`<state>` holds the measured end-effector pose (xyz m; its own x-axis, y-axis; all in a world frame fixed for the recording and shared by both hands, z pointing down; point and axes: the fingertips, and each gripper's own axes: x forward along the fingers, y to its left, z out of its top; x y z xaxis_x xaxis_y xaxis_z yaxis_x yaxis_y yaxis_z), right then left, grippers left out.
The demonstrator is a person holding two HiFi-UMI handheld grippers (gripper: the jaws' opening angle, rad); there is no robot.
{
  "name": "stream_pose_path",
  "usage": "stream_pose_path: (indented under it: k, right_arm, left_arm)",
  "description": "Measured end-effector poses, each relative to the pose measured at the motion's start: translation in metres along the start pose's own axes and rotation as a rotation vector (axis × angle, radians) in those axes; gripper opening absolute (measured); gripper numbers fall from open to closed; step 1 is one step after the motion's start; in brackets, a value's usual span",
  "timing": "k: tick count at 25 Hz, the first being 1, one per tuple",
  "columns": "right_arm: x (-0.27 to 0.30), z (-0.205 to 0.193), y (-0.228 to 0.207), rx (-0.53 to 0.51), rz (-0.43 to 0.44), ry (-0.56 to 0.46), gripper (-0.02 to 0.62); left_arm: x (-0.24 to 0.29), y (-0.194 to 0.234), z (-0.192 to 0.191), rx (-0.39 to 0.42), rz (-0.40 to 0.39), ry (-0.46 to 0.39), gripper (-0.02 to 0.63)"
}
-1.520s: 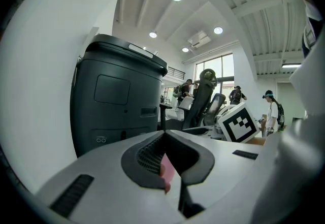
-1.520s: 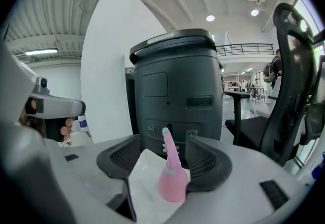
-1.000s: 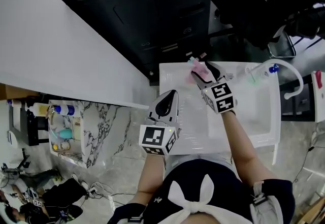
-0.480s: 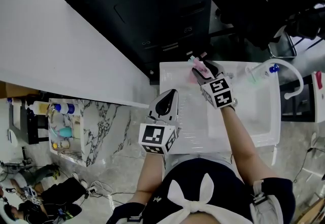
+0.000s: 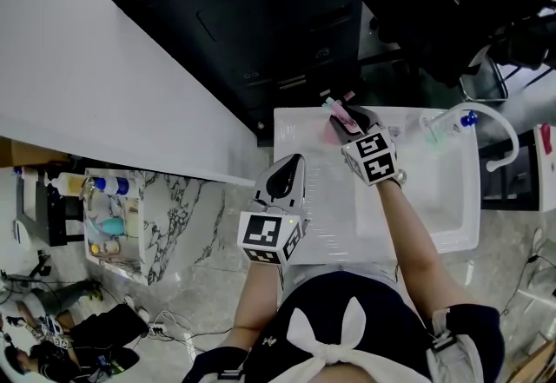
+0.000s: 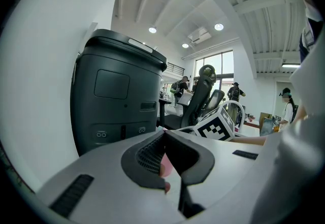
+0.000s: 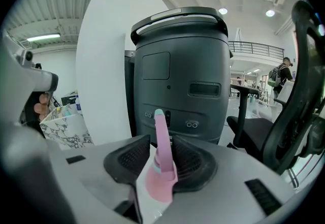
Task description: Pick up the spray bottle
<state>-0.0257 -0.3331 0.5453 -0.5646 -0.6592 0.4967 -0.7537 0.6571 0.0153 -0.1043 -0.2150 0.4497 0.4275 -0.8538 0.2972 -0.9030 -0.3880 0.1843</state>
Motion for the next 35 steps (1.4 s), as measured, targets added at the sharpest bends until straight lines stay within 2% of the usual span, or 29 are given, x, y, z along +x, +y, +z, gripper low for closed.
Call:
stream_pose_path:
  k: [5,35]
  right_arm:
    - [0.0029,-0.0032,-0.0018,-0.009,-0.008,0.020,0.107]
    - [-0.0003,0.0010,0.0003,-0.002,-0.012,-0.016,0.098]
  left_arm:
    - [0.0002,0.0008,-0.0020,-0.003,0.003,0.002,0.026]
    - [-0.0081,-0.0068,0.0015,0.020,0.008,0.000,0.026]
